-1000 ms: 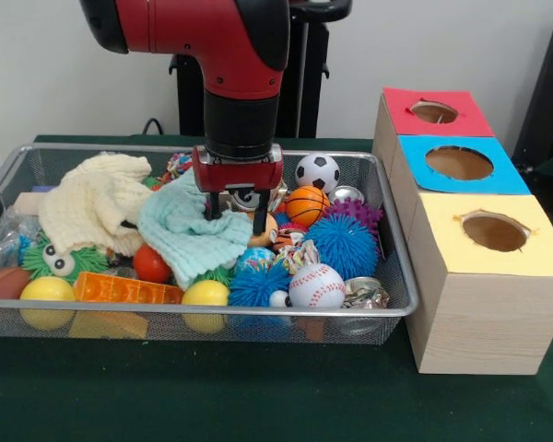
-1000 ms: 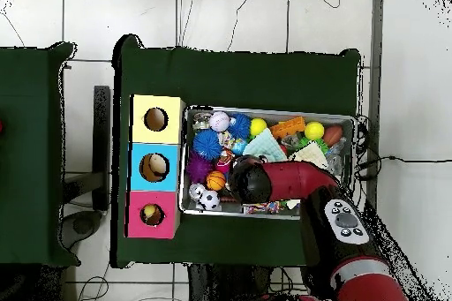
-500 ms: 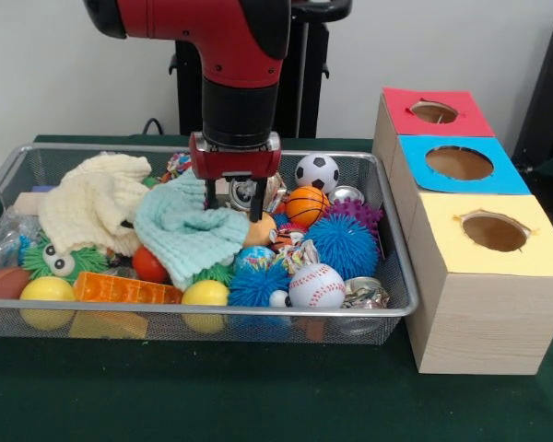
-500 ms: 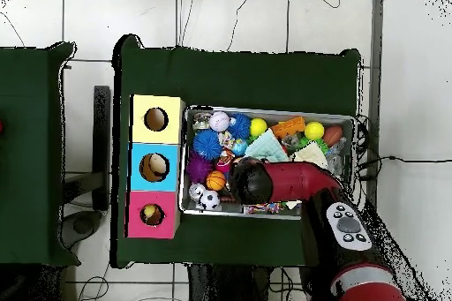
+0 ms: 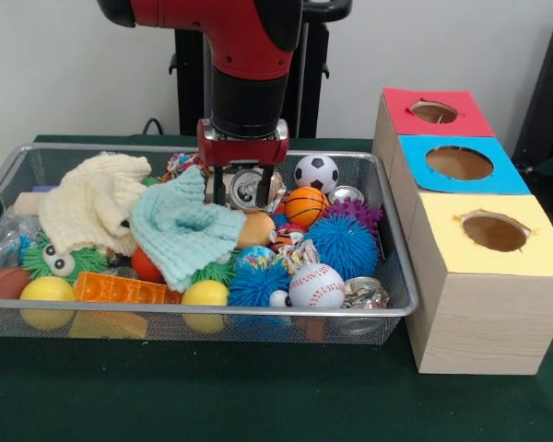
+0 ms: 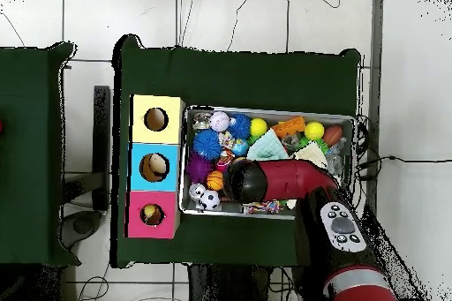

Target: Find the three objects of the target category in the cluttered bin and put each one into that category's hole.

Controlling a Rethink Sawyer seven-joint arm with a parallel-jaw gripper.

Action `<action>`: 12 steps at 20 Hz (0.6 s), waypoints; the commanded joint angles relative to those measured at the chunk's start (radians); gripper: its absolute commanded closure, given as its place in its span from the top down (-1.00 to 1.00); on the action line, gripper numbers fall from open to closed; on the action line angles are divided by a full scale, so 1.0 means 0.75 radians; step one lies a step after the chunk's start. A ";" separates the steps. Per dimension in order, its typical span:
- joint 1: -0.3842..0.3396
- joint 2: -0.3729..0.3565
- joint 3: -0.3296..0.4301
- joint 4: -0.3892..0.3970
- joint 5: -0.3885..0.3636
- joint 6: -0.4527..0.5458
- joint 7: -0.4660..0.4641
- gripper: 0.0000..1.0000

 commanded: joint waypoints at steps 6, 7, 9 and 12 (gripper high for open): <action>0.026 0.032 0.076 -0.019 0.131 0.060 0.142 1.00; 0.021 0.038 0.077 -0.013 0.131 0.039 0.141 1.00; 0.009 0.048 0.074 0.012 0.124 -0.019 0.139 1.00; -0.003 0.058 0.075 0.018 0.111 -0.057 0.131 1.00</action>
